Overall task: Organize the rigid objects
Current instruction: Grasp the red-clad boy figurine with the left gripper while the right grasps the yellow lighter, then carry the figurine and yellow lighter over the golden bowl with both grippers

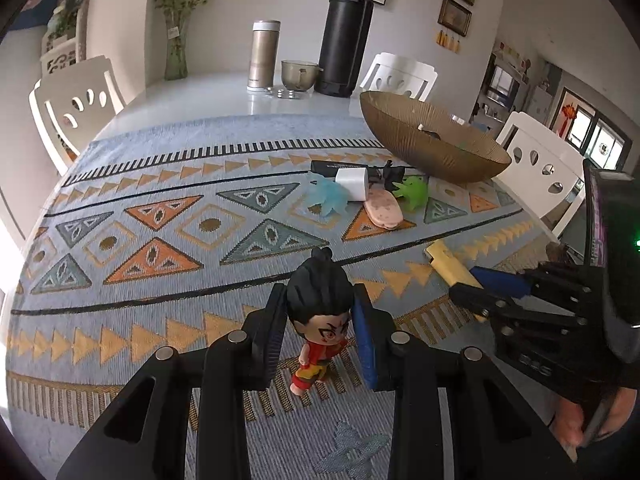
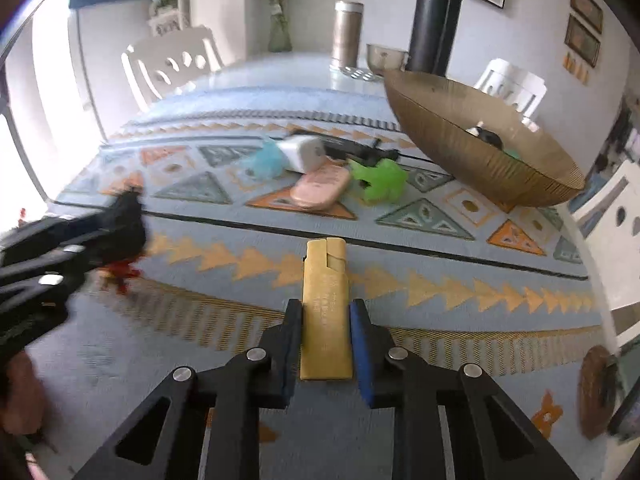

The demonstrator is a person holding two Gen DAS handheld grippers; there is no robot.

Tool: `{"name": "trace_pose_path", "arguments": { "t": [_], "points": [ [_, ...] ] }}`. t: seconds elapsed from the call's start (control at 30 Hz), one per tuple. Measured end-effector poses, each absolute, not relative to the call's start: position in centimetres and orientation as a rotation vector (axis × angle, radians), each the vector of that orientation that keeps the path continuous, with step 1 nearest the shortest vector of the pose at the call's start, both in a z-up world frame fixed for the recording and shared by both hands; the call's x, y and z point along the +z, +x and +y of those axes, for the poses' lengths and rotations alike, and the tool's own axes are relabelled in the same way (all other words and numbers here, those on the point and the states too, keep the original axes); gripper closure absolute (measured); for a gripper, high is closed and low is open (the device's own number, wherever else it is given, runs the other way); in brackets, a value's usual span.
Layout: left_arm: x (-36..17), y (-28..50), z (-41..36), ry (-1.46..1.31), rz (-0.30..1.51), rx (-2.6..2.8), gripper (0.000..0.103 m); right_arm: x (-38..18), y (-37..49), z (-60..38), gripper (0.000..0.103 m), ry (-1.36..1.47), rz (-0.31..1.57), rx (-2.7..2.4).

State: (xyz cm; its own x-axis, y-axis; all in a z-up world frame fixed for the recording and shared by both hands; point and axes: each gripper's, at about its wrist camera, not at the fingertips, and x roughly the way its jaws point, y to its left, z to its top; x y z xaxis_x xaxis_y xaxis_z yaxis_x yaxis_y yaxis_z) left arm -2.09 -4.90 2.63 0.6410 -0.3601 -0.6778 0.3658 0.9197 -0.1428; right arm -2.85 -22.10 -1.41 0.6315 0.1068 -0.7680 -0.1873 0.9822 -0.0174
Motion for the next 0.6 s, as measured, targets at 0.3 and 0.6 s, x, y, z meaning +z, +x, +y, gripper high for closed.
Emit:
{"name": "trace_pose_path", "arguments": {
  "t": [0.3, 0.6],
  "points": [
    [2.8, -2.5, -5.7, 0.051, 0.763, -0.395, 0.074, 1.5, -4.7, -24.4, 0.080, 0.157, 0.821, 0.306],
    [7.2, -2.1, -7.6, 0.021, 0.699, -0.461, 0.074, 4.7, -5.0, -27.1, 0.080, 0.178, 0.739, 0.261]
  ]
}}
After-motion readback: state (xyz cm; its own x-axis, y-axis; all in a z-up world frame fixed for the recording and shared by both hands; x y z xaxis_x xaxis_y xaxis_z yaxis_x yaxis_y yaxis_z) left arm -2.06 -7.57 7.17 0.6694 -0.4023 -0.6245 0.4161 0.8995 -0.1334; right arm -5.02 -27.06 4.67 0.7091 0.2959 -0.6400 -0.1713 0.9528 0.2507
